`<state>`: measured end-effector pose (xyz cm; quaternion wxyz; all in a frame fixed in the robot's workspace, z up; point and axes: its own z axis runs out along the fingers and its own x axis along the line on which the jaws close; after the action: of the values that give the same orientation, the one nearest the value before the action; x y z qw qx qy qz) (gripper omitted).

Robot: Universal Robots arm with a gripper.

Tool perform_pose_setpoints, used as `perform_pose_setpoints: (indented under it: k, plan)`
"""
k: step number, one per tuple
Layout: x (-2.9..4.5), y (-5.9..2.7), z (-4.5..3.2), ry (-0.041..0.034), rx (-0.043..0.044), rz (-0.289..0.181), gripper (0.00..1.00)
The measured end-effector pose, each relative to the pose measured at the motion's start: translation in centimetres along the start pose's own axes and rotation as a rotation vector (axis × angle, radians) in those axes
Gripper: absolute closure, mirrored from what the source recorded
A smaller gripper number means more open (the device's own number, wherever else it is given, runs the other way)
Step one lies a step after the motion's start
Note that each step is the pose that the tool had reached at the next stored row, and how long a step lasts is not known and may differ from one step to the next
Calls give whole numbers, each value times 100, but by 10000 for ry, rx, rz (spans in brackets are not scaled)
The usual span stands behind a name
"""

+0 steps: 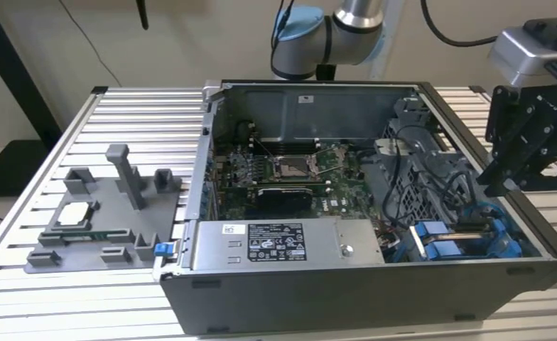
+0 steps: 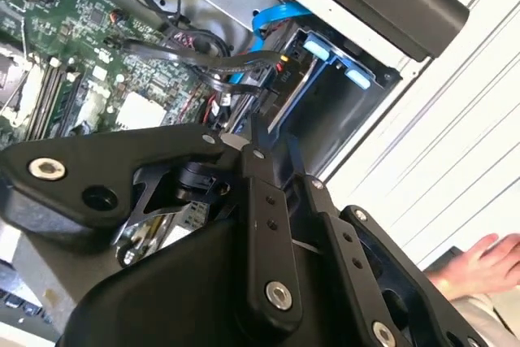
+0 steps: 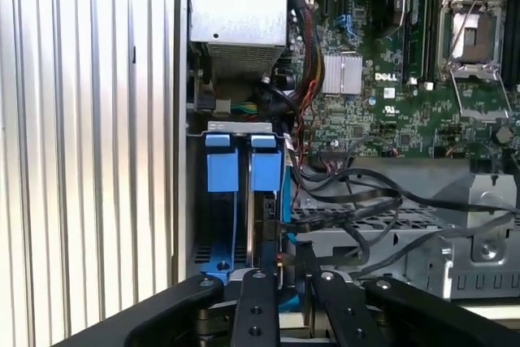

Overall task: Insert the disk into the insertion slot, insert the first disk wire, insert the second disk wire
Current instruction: 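Insert the second disk wire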

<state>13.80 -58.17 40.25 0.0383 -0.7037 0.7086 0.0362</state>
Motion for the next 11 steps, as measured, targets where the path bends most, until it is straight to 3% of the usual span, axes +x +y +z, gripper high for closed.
perform_pose_setpoints:
  k: [6,11]
  plan:
    - [0,0,-3,-3,-2,0,0]
    - [-6,0,-56,-1,-84,9,0]
